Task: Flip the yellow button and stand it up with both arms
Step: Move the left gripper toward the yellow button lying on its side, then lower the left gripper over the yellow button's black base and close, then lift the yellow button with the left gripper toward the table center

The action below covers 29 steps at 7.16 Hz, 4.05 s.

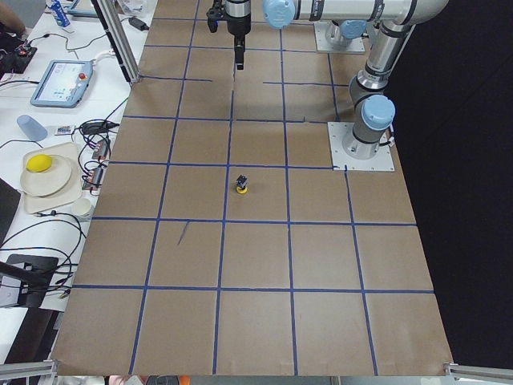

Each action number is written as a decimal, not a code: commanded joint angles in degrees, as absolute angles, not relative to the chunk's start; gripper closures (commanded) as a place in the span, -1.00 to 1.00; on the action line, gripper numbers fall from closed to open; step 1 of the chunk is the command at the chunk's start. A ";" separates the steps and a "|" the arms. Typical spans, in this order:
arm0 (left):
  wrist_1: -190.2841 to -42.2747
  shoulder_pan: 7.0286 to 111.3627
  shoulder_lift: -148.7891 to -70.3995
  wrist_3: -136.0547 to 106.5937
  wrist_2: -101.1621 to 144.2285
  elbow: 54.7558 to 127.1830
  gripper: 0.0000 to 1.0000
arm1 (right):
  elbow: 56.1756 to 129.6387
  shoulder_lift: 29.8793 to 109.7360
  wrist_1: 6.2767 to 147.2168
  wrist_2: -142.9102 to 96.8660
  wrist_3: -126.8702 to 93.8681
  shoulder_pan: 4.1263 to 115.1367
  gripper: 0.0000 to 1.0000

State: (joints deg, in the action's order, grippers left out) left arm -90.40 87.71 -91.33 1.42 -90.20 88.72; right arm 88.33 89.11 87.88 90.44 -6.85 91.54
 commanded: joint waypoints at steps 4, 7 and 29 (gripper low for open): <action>-90.53 85.10 -90.88 9.51 -92.11 89.82 -1.00 | 88.33 89.12 87.80 90.44 -6.86 91.49 -0.99; -82.67 71.51 -90.88 30.85 -92.55 99.10 -0.99 | 88.33 89.12 87.80 90.44 -6.77 91.58 -0.99; -51.82 52.46 -105.03 74.63 -86.49 112.69 0.83 | 88.68 89.21 87.63 90.35 -6.86 91.49 -0.99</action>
